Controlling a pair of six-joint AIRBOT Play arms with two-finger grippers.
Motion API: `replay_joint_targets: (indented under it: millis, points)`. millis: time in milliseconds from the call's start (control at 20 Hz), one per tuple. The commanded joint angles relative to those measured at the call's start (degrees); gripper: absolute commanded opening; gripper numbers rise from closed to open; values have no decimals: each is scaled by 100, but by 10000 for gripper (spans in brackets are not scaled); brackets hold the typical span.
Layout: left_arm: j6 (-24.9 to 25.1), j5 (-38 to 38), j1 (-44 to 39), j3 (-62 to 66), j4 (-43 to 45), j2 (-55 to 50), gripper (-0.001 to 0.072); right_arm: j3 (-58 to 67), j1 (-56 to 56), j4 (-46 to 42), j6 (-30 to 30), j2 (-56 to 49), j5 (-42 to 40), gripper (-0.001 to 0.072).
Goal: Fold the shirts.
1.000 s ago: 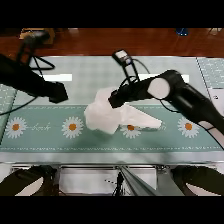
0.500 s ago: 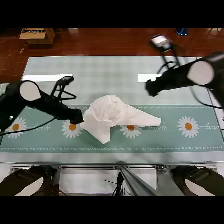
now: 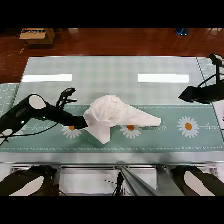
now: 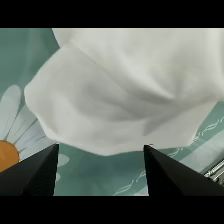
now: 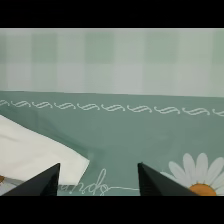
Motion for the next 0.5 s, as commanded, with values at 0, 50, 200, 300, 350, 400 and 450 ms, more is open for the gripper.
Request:
replay_joint_targets:
  millis: [0,50,200,300,350,400,450]
  points:
    - [341,391,-79,-83,-568,-544,617,-247,-328,551,-184,24,28,550]
    - [341,437,-153,-83,-629,-754,613,-247,-330,662,-184,24,28,551]
    - [317,358,-243,-83,-719,-1200,73,-249,-330,754,-210,24,61,544]
    - [319,271,-238,-81,-734,-1207,21,-487,-330,739,-297,24,74,533]
    - [319,221,-238,-81,-737,-1169,21,-704,-330,798,-310,24,70,533]
    - [319,146,-238,-72,-737,-1141,21,-979,-330,929,-310,24,9,533]
    - [321,92,-238,-68,-737,-1108,21,-1261,-328,1143,-310,24,-149,535]
